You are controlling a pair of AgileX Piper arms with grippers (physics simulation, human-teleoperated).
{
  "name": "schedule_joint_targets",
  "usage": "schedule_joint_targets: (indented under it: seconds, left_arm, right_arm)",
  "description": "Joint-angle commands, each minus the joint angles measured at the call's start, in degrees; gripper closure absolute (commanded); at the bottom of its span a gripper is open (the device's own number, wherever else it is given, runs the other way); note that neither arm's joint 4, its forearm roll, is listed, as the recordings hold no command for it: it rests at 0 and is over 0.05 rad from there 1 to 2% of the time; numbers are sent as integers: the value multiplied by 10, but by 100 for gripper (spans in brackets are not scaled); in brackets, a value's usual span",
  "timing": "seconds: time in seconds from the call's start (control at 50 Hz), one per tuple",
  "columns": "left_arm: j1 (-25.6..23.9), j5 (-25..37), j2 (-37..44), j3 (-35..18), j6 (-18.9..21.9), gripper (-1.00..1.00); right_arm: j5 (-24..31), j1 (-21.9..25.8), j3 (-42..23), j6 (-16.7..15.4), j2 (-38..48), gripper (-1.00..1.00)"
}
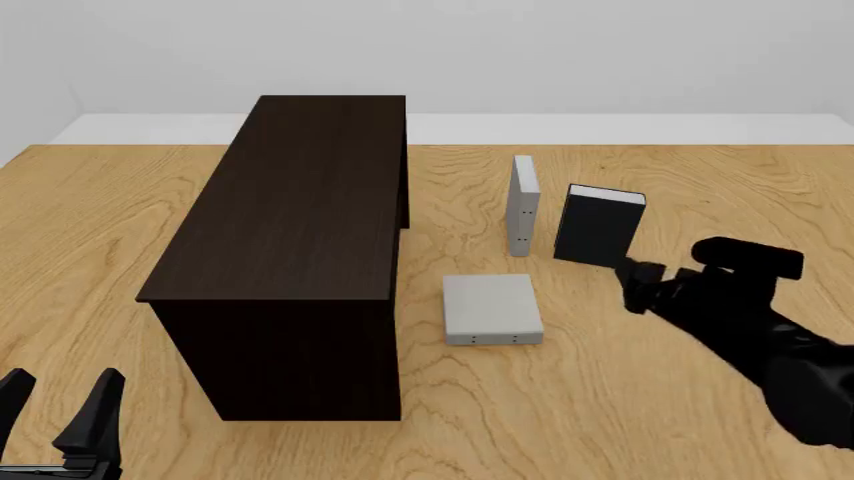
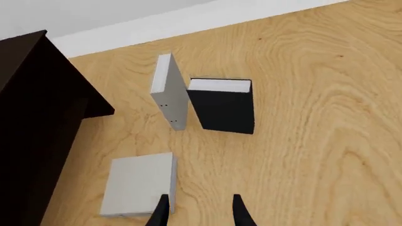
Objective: Pick up the book on the right and place it under the cabinet shelf.
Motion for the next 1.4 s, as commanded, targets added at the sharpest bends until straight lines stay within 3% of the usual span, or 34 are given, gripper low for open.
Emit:
schedule_joint_targets:
  seconds: [0.02,0.3,0.9,1.4]
  left_arm:
    - [0,0,0,0,0,-100]
    - [0,-1,0,0,0,-100]
    - [0,1,0,-2,1,-100]
    - [0,1,0,-2,1,-100]
  right_arm:
    - [26,-30,-15,-31,23,-100]
    - [26,-29,-18,-34,29,-100]
    - [-31,13,-111,-43,263,-100]
    - [-55,46,-120,-34,323,-100]
